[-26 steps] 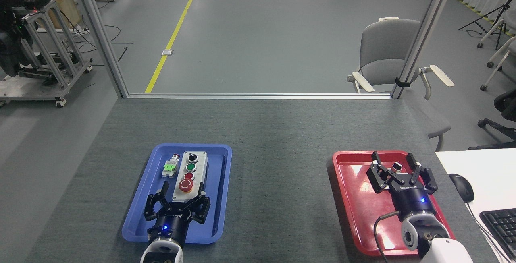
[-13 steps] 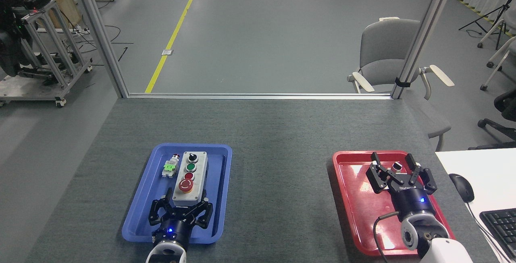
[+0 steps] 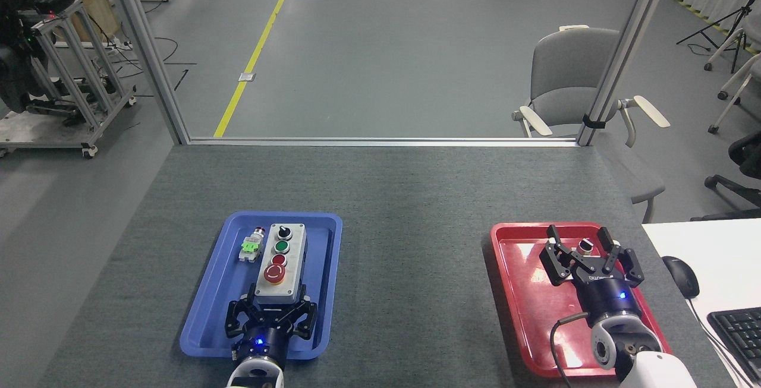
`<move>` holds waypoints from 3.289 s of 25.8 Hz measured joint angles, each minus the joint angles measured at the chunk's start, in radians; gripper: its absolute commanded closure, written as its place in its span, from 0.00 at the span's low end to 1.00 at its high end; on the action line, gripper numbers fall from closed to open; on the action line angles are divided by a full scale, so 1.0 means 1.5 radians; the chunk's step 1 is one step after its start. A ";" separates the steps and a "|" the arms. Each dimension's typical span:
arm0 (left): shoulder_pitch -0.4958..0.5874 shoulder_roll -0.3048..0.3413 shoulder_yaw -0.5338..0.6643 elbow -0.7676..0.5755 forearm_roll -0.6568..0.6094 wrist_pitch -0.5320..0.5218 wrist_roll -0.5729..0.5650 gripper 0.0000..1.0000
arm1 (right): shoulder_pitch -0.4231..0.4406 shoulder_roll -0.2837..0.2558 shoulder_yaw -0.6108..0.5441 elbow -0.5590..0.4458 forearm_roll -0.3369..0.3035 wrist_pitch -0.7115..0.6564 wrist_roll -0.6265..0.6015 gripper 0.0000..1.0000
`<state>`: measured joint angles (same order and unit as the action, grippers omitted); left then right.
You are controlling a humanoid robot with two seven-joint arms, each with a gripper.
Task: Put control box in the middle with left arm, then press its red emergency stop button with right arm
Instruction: 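Lift the control box with the left gripper and carry it toward the table middle, then set the control box down between the trays and open the left gripper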
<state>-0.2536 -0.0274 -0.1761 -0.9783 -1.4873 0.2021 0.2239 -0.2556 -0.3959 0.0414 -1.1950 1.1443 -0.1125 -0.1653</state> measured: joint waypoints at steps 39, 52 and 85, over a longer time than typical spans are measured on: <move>-0.077 -0.073 -0.070 0.037 0.025 0.039 0.105 0.95 | -0.002 0.005 0.000 0.003 -0.001 0.000 -0.003 0.01; -0.101 -0.076 -0.330 0.007 0.246 0.262 0.075 1.00 | -0.020 -0.007 0.000 0.003 -0.002 0.006 0.002 0.01; -0.104 -0.075 -0.507 0.092 0.379 0.303 0.096 1.00 | -0.021 -0.014 0.000 0.003 -0.001 0.003 -0.003 0.01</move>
<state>-0.4091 -0.1397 -0.9371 -0.8409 -0.9184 0.6559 0.3684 -0.2874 -0.4173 0.0415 -1.1904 1.1427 -0.1085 -0.1693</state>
